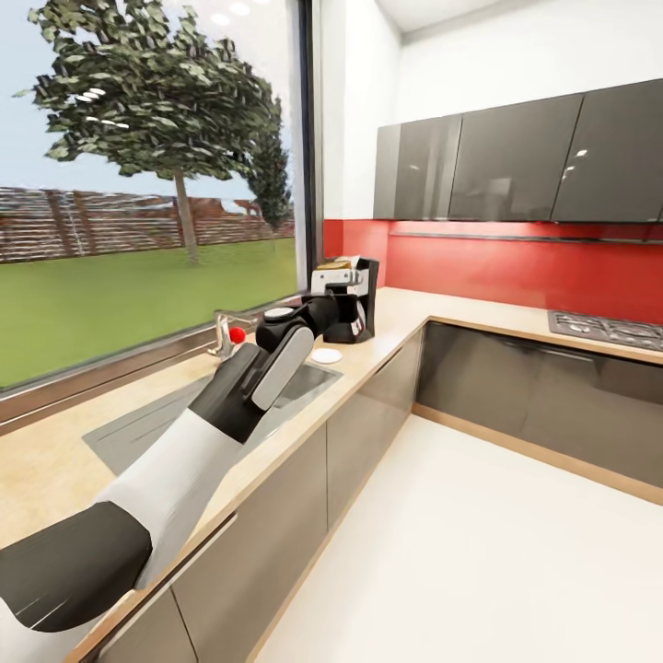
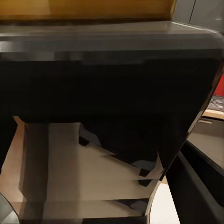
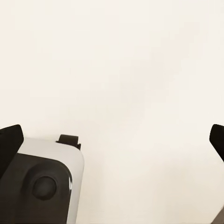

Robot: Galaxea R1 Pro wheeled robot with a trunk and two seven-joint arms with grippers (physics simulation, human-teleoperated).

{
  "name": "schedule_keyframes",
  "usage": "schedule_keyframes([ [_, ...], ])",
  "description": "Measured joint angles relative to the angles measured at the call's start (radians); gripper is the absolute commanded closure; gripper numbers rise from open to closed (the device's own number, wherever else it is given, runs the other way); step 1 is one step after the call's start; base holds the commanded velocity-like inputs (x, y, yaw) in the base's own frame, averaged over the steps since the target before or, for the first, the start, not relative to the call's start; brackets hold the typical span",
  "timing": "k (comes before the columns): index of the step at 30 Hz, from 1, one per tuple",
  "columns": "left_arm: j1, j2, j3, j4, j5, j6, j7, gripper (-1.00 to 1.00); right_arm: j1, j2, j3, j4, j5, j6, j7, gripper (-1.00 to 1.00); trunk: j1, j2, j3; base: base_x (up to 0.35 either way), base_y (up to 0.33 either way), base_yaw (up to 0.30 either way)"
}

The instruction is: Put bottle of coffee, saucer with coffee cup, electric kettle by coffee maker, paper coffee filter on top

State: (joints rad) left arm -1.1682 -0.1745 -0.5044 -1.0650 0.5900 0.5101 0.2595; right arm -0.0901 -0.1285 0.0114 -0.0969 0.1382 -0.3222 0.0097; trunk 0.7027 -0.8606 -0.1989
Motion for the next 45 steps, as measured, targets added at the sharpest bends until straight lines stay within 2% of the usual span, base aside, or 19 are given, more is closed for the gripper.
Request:
schedule_keyframes([
  [43,0.002,0.000,0.001,0.002,-0.001,0.000,0.001,1.00,0.000,-0.001,-0.001,0.001,0.000,0.000,0.000,-1.00,0.165,-0.301,-0.135,0.000,0.000,0.000],
  [45,0.002,0.000,0.001,0.002,-0.001,0.000,0.001,1.00,0.000,-0.001,0.000,0.001,0.000,0.000,0.000,-1.00,0.165,-0.302,-0.135,0.000,0.000,0.000],
])
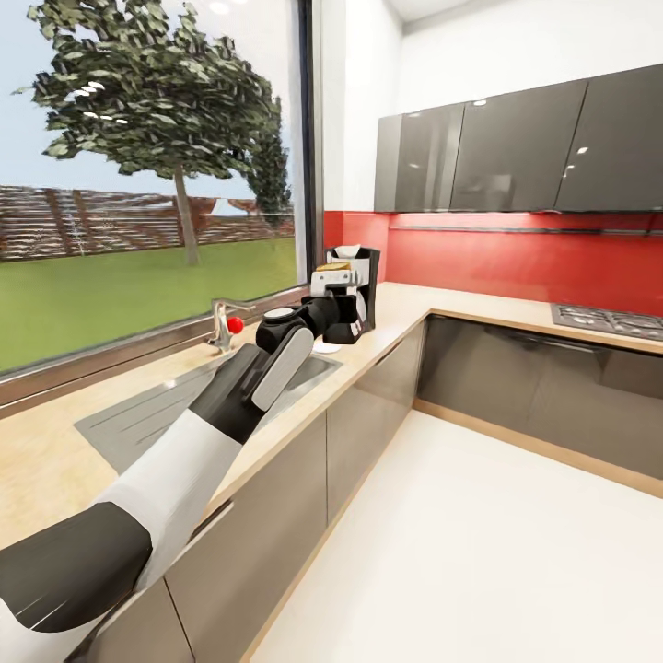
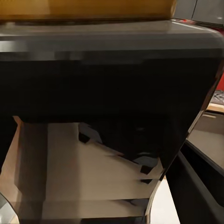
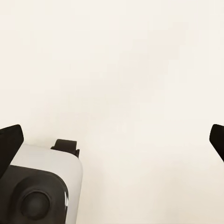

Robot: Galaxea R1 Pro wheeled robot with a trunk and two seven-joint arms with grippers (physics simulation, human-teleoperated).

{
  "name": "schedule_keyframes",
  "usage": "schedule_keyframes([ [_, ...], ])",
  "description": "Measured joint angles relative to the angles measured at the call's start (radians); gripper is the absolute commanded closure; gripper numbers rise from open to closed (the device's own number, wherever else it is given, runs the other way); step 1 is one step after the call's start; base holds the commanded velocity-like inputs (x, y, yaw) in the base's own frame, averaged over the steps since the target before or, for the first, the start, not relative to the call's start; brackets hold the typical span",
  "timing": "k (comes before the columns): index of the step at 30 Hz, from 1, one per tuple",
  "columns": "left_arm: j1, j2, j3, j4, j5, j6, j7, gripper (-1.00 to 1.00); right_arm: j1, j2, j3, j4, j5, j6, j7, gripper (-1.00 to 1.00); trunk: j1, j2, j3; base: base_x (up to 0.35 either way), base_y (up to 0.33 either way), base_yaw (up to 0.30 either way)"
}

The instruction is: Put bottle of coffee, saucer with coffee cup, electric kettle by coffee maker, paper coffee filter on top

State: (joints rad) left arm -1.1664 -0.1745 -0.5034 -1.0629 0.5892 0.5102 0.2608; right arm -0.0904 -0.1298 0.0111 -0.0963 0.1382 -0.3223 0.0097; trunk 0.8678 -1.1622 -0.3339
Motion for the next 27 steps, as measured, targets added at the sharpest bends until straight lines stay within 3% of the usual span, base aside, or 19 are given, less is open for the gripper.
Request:
schedule_keyframes([
  [10,0.000,0.000,0.000,0.014,0.000,0.000,0.000,1.00,0.000,0.001,0.000,-0.001,-0.002,0.000,0.000,-1.00,0.000,0.000,0.000,0.030,-0.028,0.000],
  [27,0.000,0.000,0.000,0.035,0.001,0.000,0.000,1.00,0.000,0.001,0.001,-0.001,-0.001,0.000,0.000,-1.00,0.000,0.000,0.000,0.180,-0.147,0.000],
])
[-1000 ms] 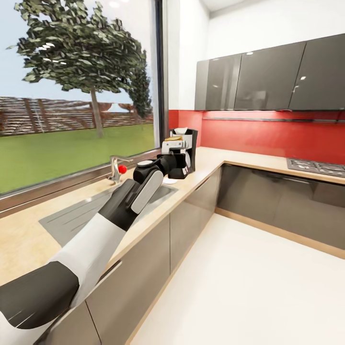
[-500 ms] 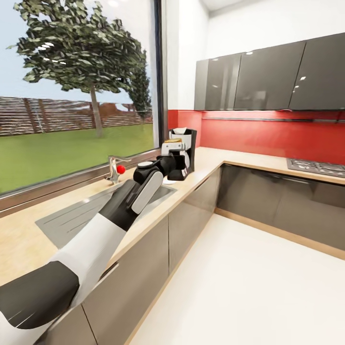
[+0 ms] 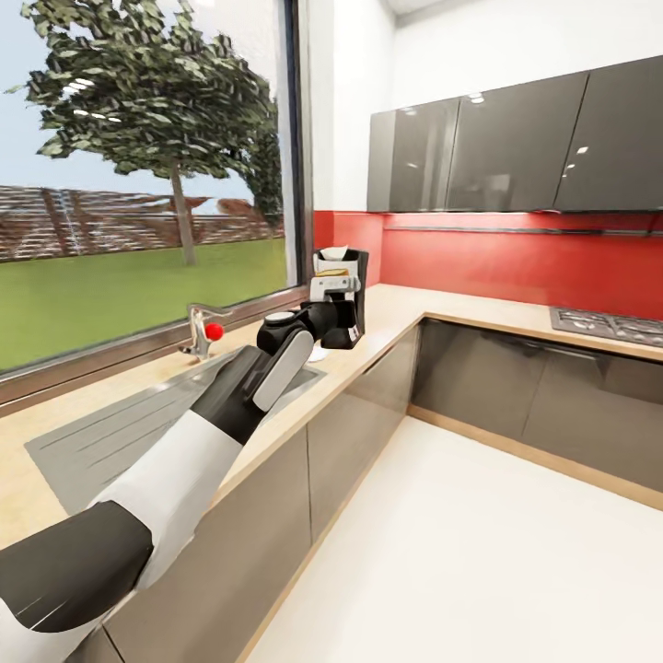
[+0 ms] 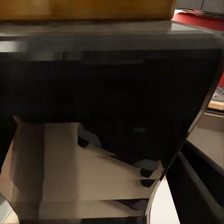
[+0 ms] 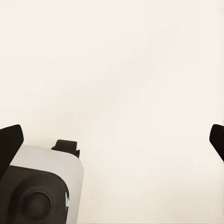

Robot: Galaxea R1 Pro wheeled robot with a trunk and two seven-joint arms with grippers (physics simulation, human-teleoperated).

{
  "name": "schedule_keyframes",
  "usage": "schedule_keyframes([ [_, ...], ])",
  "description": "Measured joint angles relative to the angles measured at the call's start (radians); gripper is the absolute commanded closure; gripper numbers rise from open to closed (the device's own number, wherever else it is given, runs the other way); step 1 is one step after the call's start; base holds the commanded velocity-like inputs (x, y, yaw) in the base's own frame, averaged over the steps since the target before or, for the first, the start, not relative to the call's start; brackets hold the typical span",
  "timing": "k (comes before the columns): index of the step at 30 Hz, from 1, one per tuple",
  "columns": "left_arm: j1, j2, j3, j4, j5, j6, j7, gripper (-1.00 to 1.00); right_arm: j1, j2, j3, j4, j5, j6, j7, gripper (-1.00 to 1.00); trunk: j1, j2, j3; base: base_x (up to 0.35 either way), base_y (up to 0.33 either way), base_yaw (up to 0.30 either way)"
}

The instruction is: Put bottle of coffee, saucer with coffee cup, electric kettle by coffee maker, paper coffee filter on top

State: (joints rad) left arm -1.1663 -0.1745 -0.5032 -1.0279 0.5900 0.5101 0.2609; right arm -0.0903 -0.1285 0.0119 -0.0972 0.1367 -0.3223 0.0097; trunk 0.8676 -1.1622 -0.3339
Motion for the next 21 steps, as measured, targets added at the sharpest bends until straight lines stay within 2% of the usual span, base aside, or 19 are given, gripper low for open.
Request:
schedule_keyframes([
  [7,0.000,0.000,0.000,0.000,0.000,0.000,0.000,1.00,0.000,0.000,0.000,0.000,0.000,0.000,0.000,-1.00,0.000,0.000,0.000,0.102,-0.081,0.000],
  [21,0.000,0.000,0.000,0.001,0.000,0.000,0.000,1.00,0.000,0.000,0.000,0.000,0.000,0.000,0.000,-1.00,0.000,0.000,0.000,0.240,-0.201,0.000],
])
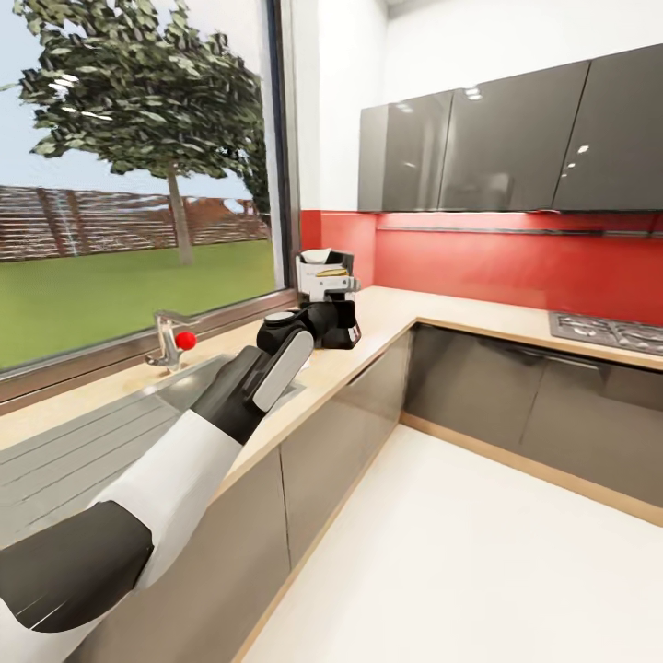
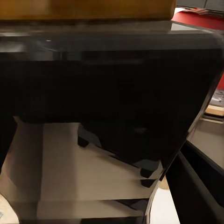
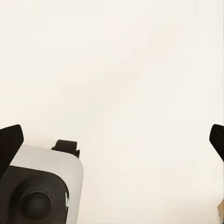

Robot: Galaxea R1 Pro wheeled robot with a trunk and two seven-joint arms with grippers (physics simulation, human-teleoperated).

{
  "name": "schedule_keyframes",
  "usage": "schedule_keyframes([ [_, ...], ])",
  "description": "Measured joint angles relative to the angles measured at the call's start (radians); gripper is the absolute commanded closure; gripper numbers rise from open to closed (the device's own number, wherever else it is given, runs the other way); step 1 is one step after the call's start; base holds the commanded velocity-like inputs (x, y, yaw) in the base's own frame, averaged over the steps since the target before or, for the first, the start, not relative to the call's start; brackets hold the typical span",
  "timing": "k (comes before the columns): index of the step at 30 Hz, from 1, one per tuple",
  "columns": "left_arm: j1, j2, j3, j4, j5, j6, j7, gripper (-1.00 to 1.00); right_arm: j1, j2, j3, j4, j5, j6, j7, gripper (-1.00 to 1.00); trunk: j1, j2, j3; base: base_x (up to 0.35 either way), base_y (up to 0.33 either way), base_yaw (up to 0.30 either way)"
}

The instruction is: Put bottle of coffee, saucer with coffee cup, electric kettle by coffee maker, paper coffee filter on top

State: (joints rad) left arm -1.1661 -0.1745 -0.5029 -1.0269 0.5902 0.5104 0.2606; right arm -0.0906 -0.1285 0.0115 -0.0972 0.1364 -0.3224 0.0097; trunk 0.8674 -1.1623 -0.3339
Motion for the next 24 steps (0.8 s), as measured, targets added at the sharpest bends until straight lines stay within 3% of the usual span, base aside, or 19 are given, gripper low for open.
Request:
schedule_keyframes([
  [8,0.000,0.000,0.000,0.000,0.000,0.000,0.000,1.00,0.000,0.000,-0.001,0.000,0.000,0.000,0.000,-1.00,0.000,0.000,0.000,0.254,-0.214,0.009],
  [13,0.001,0.000,0.000,0.000,0.000,0.000,0.000,1.00,0.000,0.000,-0.001,0.000,0.000,0.000,-0.001,-1.00,0.000,0.000,0.000,0.245,-0.205,0.150],
  [18,0.000,0.000,0.000,0.000,0.000,0.000,0.000,1.00,0.000,0.001,-0.001,0.000,0.000,-0.001,-0.002,-1.00,0.000,0.000,0.000,0.050,-0.039,0.258],
  [24,0.000,0.000,0.000,0.003,-0.001,-0.001,0.004,1.00,0.000,-0.001,-0.001,0.000,0.002,0.001,0.000,-1.00,0.000,0.000,0.000,0.004,-0.003,0.069],
])
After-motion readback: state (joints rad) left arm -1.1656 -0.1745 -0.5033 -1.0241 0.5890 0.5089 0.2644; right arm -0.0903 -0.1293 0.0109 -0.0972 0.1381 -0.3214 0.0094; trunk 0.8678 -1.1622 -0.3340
